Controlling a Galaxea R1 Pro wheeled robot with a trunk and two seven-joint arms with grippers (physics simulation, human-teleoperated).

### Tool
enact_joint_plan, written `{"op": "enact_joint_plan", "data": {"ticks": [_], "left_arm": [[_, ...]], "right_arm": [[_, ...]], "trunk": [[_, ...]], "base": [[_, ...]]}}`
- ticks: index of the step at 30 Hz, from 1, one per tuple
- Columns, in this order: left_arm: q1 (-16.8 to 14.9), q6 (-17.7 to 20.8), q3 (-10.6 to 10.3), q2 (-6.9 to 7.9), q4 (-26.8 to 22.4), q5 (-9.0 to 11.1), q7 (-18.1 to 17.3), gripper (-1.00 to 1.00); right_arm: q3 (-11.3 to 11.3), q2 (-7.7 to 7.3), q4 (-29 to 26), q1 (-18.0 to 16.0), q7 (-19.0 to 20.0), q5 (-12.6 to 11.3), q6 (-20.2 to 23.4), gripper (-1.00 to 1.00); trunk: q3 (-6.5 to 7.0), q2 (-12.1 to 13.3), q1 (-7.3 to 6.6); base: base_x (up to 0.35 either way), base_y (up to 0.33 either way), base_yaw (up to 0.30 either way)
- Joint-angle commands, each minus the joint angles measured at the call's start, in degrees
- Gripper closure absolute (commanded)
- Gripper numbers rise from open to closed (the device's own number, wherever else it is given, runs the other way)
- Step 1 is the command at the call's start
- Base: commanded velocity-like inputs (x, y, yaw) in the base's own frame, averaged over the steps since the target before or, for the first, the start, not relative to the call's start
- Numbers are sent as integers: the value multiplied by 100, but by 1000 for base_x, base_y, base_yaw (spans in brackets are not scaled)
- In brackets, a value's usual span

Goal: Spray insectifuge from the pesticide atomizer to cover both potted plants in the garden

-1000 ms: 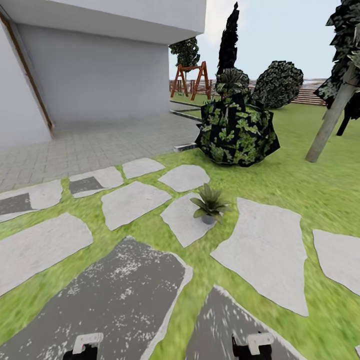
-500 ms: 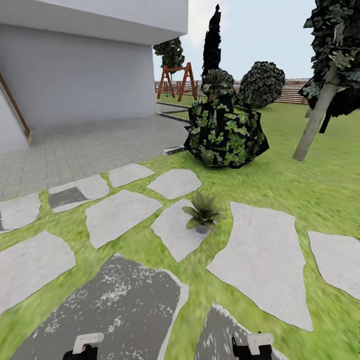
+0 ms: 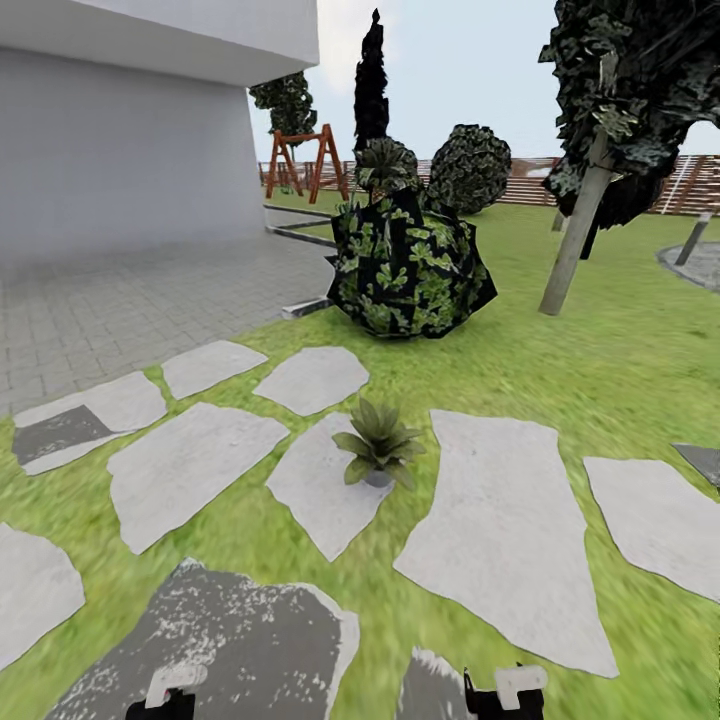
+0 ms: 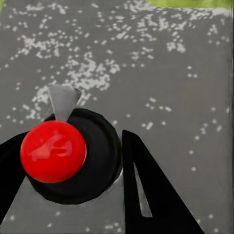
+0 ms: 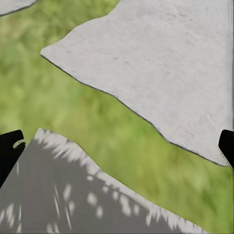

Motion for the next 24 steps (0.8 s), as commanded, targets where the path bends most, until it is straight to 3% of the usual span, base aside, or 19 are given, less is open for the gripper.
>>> {"op": "enact_joint_plan", "data": {"ticks": [1, 8, 24], "left_arm": [[-2, -18, -36, 2, 4, 59, -23, 100], [-2, -18, -36, 0, 4, 57, -23, 100], [-2, -18, -36, 0, 3, 54, -23, 100]], "right_arm": [[-23, 2, 6, -5, -45, 61, -8, -100], [-23, 2, 6, -5, -37, 61, -8, -100], [-23, 20, 76, -5, -37, 55, -1, -100]], "trunk": [[-5, -2, 2], [-5, -2, 2], [-4, -2, 2]], "base": [[333, 105, -269], [333, 120, -217], [333, 123, -9]]}}
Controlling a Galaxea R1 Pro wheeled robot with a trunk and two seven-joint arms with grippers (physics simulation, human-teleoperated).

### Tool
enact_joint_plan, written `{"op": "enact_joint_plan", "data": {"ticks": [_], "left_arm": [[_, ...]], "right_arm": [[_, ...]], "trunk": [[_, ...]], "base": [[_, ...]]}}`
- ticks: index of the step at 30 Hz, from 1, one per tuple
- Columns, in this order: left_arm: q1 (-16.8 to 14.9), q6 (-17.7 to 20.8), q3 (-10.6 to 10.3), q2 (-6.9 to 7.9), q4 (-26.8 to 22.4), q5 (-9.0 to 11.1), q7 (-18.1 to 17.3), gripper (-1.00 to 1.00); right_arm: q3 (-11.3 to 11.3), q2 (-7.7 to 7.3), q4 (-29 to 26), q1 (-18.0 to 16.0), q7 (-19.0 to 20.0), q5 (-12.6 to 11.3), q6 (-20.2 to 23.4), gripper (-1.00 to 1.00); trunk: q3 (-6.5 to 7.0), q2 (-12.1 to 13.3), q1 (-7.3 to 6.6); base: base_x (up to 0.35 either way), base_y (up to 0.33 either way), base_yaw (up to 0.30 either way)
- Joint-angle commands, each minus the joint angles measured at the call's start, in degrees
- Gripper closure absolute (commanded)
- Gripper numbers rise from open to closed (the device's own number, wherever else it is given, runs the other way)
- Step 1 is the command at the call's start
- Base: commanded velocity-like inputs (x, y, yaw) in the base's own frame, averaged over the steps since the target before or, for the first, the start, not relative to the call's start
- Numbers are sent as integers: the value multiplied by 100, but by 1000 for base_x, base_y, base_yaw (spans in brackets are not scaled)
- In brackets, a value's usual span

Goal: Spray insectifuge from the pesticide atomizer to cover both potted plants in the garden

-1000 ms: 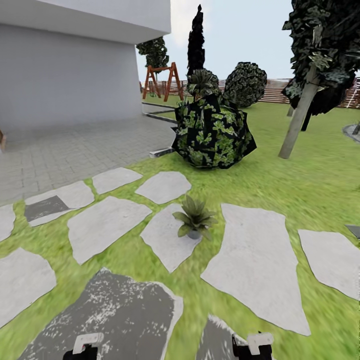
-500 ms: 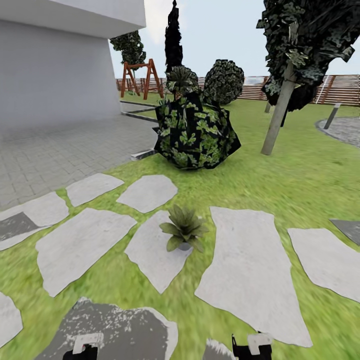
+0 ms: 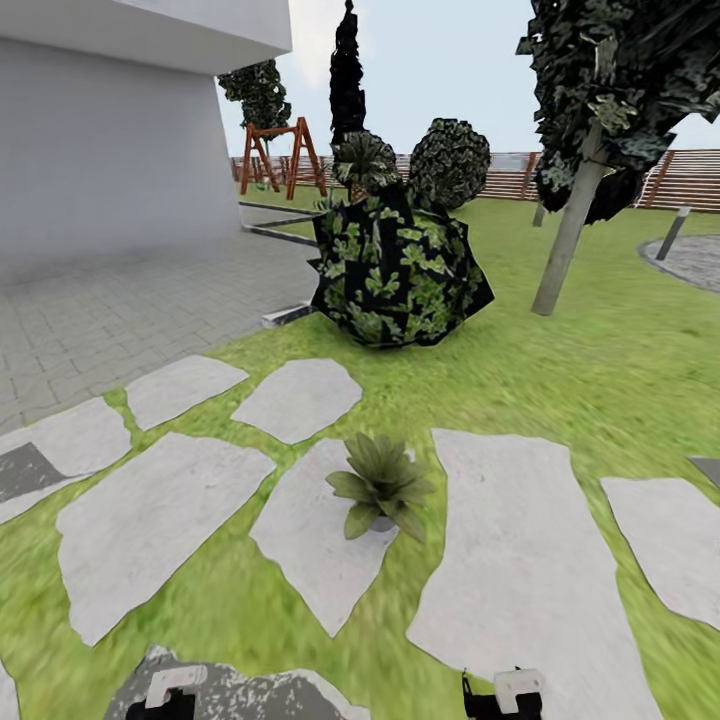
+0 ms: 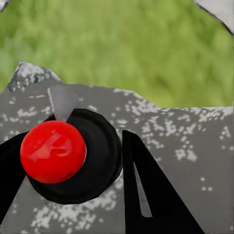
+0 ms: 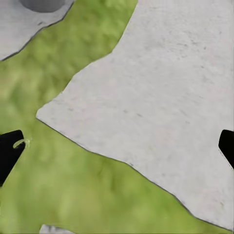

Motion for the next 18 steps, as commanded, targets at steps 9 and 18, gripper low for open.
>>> {"op": "enact_joint_plan", "data": {"ticks": [9, 18], "left_arm": [[-3, -18, -37, 2, 8, 61, -24, 100], [-3, -20, -37, 2, 6, 59, -31, 100]], "right_arm": [[-23, -7, 5, -3, -50, 59, -8, -100], [-23, -7, 5, -3, -52, 59, -12, -100]], "trunk": [[31, -2, 3], [68, -2, 3]], "base": [[333, 86, -232], [313, -2, -237]]}}
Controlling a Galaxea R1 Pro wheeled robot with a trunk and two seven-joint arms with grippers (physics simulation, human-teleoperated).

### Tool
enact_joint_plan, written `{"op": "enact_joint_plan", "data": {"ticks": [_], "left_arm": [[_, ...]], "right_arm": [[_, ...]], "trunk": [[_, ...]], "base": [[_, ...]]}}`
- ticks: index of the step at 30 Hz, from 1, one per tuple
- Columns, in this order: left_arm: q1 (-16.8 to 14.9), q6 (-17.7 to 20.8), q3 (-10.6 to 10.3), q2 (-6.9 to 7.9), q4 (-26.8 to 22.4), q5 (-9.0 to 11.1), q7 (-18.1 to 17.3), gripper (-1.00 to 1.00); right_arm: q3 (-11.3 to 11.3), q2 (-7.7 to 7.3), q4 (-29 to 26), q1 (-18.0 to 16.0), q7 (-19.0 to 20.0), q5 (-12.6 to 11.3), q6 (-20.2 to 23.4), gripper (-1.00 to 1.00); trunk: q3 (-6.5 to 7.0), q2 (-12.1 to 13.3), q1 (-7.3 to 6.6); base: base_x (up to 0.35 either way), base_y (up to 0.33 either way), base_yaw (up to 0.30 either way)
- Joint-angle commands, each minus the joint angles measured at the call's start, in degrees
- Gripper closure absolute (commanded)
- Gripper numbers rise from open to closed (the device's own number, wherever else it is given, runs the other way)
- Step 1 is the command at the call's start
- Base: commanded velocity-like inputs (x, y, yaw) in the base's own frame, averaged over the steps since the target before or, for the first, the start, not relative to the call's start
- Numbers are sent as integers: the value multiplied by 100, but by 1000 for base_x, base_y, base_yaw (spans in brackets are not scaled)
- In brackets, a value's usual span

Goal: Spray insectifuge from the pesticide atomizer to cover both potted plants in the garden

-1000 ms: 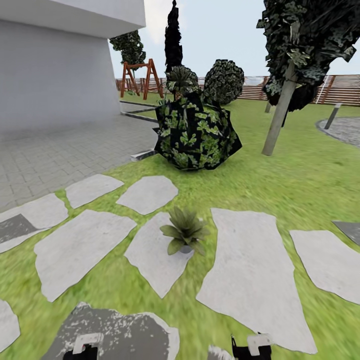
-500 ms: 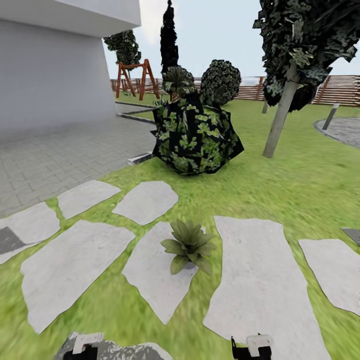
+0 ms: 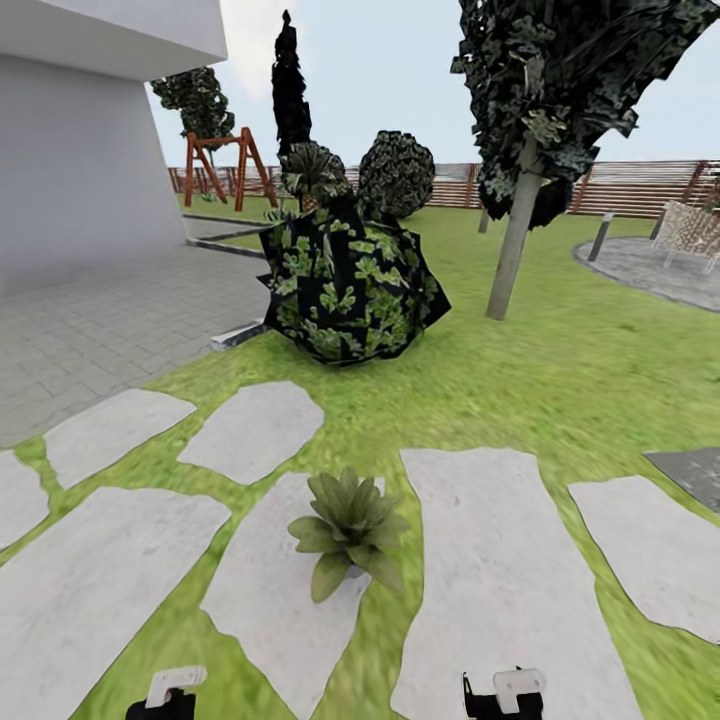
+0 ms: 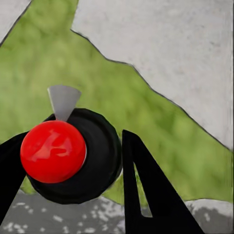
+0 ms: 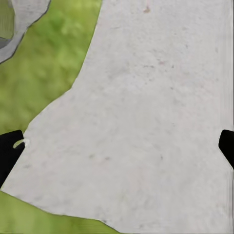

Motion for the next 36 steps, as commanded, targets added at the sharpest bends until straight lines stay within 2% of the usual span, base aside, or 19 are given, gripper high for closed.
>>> {"op": "enact_joint_plan", "data": {"ticks": [1, 8, 9, 10, 12, 13, 14, 15, 18, 20, 21, 22, 23, 25, 26, 27, 29, 32, 36], "left_arm": [[-2, -19, -36, 2, 4, 58, -23, 100], [-2, -18, -82, 10, -3, 47, -72, 100], [-4, -14, -150, 25, -13, -39, -95, 100], [-8, -12, -254, 59, -27, -238, -150, 100], [-17, -9, -501, 214, -72, -881, -471, 100], [-31, -9, -562, 289, -88, -1213, -734, 100], [-47, -9, -585, 322, -94, -1391, -911, 100], [-60, -9, -606, 353, -98, -1610, -1194, 100], [-59, 5, -628, 386, -102, -1981, -1901, 100], [-100, 17, -628, 423, -106, -2289, -2439, 100], [-119, 22, -627, 434, -123, -2516, -2744, 100], [-167, 35, -626, 438, -184, -2751, -2988, 100], [-213, 46, -627, 437, -248, -2908, -3119, 100], [-310, 95, -628, 430, -439, -3346, -3513, 100], [-491, 351, -632, 436, -633, -3777, -4000, 100], [-609, 598, -631, 439, -685, -3961, -4298, 100], [-667, 712, -633, 414, -727, -4139, -4522, 100], [-732, 714, -668, 315, -826, -4211, -4609, 100], [-673, 655, -612, 243, -956, -4247, -4505, 100]], "right_arm": [[-23, 2, 6, -4, -44, 61, -6, -100], [-30, -6, 6, -4, -37, 54, -9, -100], [-23, -1, 4, -4, -24, 68, -4, -100], [-5, 0, 1, -4, -17, 76, -2, -100], [111, -7, -26, -4, 70, 85, 2, -100], [271, -13, -52, -4, 302, 86, 1, -100], [393, -19, -89, -4, 511, 87, 5, -100], [579, -45, -209, -8, 877, 87, 23, -100], [864, -84, -734, -10, 1747, 87, 275, -100], [995, -91, -1172, -8, 2432, 87, 712, -100], [1126, -93, -1451, -6, 2873, 92, 979, -100], [1341, -94, -1706, -5, 3285, 140, 1185, -100], [1501, -92, -1848, -5, 3508, 196, 1284, -100], [1883, -50, -2126, -13, 3893, 395, 1431, -100], [2117, 38, -2225, -45, 4024, 620, 1487, -100], [2175, 147, -2238, -121, 4089, 723, 1641, -100], [2201, 283, -2246, -213, 4200, 865, 2080, -100], [2298, 380, -2280, -310, 4296, 867, 2115, -100], [2167, 510, -2227, -353, 4165, 844, 2061, -100]], "trunk": [[-1, -2, 2], [26, -2, 2], [26, -2, 2], [27, -2, 2], [27, -2, 2], [27, -2, 2], [27, -2, 2], [27, -2, 2], [27, -2, 2], [27, -2, 2], [27, -2, 2], [27, -2, 2], [27, -2, 2], [27, -2, 2], [27, -2, 2], [27, -2, 2], [27, -2, 2], [27, -2, 2], [27, -2, 2]], "base": [[220, -60, -237], [70, -27, -192], [1, 0, -22], [0, 0, -11], [0, 0, -4], [0, 0, -2], [0, 0, 0], [0, 0, 0], [0, 0, 0], [0, 0, 0], [0, 0, 0], [0, 0, 0], [0, 0, 0], [0, 0, 0], [0, 0, 0], [0, 0, 0], [0, 0, 0], [0, 0, 0], [0, 0, 0]]}}
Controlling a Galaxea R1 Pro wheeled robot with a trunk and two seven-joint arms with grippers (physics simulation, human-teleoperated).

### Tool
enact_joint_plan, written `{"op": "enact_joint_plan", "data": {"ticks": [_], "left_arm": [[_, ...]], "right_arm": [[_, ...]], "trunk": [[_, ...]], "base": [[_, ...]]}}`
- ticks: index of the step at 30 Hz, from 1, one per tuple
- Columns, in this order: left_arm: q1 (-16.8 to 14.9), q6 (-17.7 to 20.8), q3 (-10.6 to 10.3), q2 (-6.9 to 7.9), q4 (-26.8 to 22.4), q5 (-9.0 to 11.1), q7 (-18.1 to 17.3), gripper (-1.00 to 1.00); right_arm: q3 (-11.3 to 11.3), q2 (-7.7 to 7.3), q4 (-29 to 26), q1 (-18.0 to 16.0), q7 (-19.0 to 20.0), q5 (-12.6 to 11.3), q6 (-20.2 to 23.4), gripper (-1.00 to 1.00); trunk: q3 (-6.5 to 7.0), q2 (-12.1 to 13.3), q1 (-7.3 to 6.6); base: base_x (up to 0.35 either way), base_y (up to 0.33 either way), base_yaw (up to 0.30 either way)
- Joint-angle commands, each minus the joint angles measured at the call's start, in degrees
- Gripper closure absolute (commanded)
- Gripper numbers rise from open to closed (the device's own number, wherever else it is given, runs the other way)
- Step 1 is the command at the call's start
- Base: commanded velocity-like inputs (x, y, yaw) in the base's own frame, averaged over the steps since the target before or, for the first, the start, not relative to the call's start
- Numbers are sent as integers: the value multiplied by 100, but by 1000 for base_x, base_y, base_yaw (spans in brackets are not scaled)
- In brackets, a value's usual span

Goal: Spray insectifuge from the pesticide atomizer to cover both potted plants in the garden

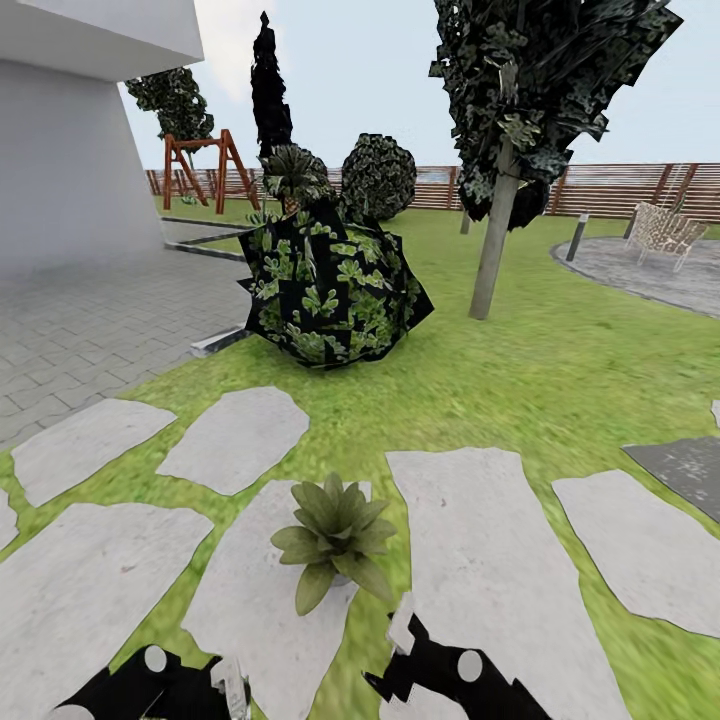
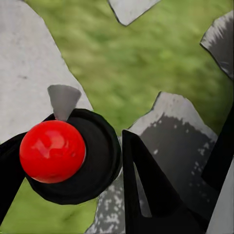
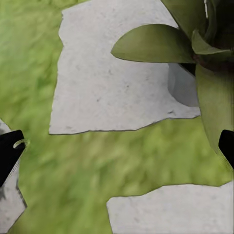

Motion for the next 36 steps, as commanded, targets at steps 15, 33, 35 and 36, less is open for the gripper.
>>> {"op": "enact_joint_plan", "data": {"ticks": [15, 33, 35, 36], "left_arm": [[-269, 237, 12, -303, -778, -1231, -1006, 100], [-420, 265, 3, -432, -776, -1252, -1230, 100], [-418, 257, 6, -438, -777, -1251, -1222, 100], [-415, 249, 9, -439, -778, -1250, -1210, 100]], "right_arm": [[1041, 179, -332, -31, 944, 70, -28, -100], [1043, 206, -684, -32, 1074, 35, -13, 100], [1043, 206, -698, -32, 1073, 33, -11, 100], [1043, 208, -707, -32, 1073, 29, -11, 100]], "trunk": [[-5, -2, -1], [-5, -2, -1], [-5, -2, -1], [-5, -2, -1]], "base": [[0, 0, 0], [0, 0, 0], [0, 0, 0], [0, 0, 0]]}}
